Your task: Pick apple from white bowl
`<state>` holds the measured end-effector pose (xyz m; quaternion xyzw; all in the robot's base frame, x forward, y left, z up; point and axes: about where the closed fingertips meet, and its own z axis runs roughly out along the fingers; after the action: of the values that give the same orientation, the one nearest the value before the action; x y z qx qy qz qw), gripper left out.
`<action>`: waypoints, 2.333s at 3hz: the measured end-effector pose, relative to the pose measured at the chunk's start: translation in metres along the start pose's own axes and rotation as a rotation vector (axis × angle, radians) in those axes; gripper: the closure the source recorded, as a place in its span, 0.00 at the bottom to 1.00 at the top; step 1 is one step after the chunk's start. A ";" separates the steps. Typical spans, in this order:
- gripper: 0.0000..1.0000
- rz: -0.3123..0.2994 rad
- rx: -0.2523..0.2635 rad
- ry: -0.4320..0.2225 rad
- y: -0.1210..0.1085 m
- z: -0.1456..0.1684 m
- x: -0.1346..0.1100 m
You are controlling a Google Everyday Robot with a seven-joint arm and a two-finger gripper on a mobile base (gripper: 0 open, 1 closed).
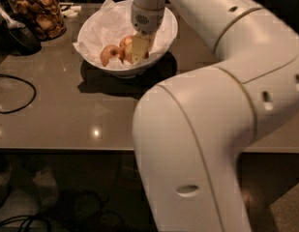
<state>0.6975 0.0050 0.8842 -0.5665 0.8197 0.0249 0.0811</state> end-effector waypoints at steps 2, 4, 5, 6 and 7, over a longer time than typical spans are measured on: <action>1.00 -0.051 0.073 -0.100 0.029 -0.056 0.014; 1.00 -0.093 0.085 -0.152 0.049 -0.093 0.013; 1.00 -0.125 0.101 -0.182 0.063 -0.125 0.006; 1.00 -0.151 0.116 -0.202 0.073 -0.148 0.000; 1.00 -0.208 0.123 -0.231 0.092 -0.170 -0.005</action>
Offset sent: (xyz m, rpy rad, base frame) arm -0.0674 -0.0184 0.0747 0.0819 -0.1429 0.0606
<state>0.5955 0.0202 1.0478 -0.6354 0.7419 0.0312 0.2117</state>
